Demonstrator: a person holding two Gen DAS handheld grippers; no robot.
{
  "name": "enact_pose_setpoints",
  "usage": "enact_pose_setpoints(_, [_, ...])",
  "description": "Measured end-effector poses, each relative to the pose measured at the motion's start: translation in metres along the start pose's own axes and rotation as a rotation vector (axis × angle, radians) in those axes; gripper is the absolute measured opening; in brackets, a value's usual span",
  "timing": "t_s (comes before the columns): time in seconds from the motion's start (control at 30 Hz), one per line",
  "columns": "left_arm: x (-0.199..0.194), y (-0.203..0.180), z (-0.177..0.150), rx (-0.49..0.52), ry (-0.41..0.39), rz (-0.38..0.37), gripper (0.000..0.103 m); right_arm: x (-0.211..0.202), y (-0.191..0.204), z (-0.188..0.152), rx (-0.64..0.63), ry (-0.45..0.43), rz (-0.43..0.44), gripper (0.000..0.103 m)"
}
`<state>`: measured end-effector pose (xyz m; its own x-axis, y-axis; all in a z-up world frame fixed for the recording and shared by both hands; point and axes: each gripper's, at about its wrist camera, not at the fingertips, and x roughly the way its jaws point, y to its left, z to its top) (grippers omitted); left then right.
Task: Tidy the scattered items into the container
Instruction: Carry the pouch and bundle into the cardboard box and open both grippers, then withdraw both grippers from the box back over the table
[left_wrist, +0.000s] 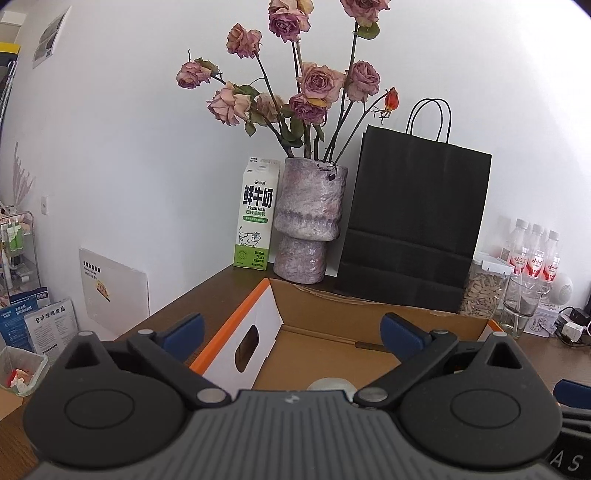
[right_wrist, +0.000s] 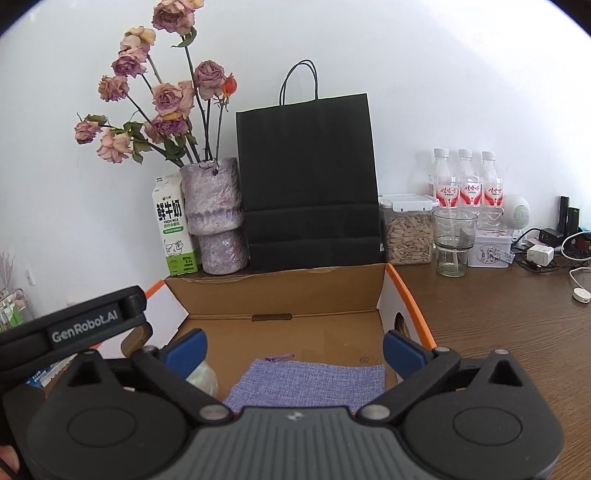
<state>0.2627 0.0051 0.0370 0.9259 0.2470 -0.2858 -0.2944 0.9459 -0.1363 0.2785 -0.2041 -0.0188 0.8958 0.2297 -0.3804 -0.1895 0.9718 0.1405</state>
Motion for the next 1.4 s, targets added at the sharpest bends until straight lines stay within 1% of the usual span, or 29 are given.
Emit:
enact_pose_setpoints(0.5, [0.0, 0.0, -0.001, -0.002, -0.001, -0.004, 0.103, -0.003, 0.002, 0.002, -0.015, -0.006, -0.019, 0.102])
enact_pose_setpoints(0.73, [-0.008, 0.0, 0.002, -0.01, -0.025, -0.013, 0.103, -0.011, 0.002, 0.004, -0.021, -0.024, -0.023, 0.103])
enact_pose_setpoints(0.9, [-0.018, 0.001, 0.004, -0.015, -0.056, -0.022, 0.103, -0.022, 0.003, 0.005, -0.032, -0.05, -0.027, 0.103])
enact_pose_setpoints(1.07, [-0.027, 0.003, 0.006, -0.025, -0.089, -0.042, 0.103, -0.036, 0.005, 0.006, -0.052, -0.102, -0.039, 0.103])
enact_pose_setpoints(1.27, [-0.046, -0.001, 0.011, -0.01, -0.142, -0.078, 0.103, -0.053, 0.0, 0.005, -0.042, -0.134, -0.021, 0.103])
enact_pose_setpoints(1.4, [-0.063, -0.004, 0.016, 0.004, -0.176, -0.106, 0.103, -0.07, 0.004, 0.006, -0.059, -0.177, -0.002, 0.103])
